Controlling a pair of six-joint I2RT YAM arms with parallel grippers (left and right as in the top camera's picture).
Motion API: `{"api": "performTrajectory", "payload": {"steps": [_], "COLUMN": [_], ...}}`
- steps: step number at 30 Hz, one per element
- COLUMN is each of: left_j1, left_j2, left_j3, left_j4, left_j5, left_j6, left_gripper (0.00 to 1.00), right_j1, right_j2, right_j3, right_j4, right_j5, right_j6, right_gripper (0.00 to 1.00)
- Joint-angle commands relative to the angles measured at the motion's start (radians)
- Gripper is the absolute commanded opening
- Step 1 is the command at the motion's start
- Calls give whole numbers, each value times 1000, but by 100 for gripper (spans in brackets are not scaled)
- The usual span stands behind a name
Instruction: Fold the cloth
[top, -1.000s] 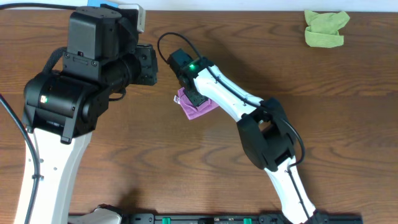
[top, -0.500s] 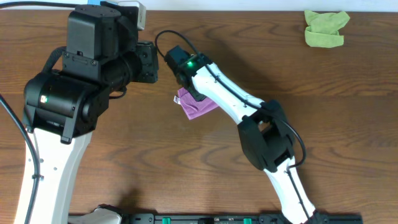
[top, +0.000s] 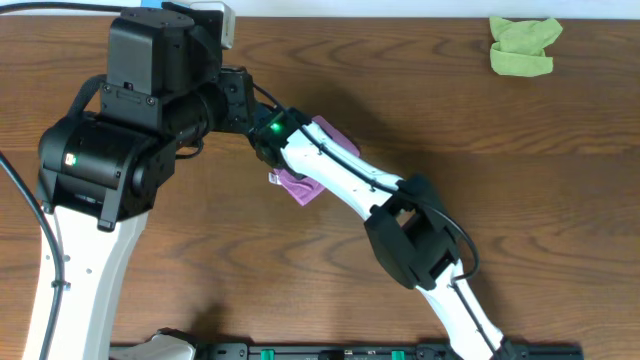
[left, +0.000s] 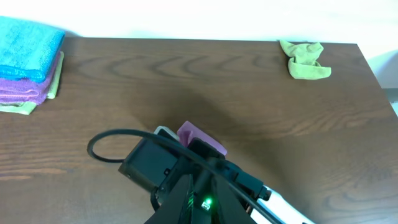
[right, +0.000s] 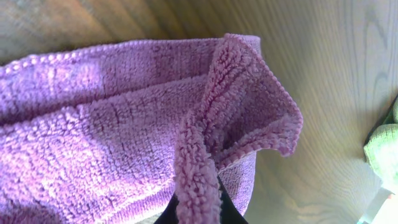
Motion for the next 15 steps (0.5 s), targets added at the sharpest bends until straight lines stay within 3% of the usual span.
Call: {"api": "performTrajectory", "payload": {"steps": [1,15], "left_j1": [2,2], "left_j2": [1,1], "left_j3": [15,15], "left_j4": [-1,1], "left_j5": [5,6], "left_j6": [19,18], "left_gripper": [12,12], "right_j1": [24,94], "right_j2": [-3,-3], "right_j3": [17,17], "right_j4": [-12,-35], "right_j5": [-25,-65], "right_j6": [-16,-16], "right_gripper": [1,1]}}
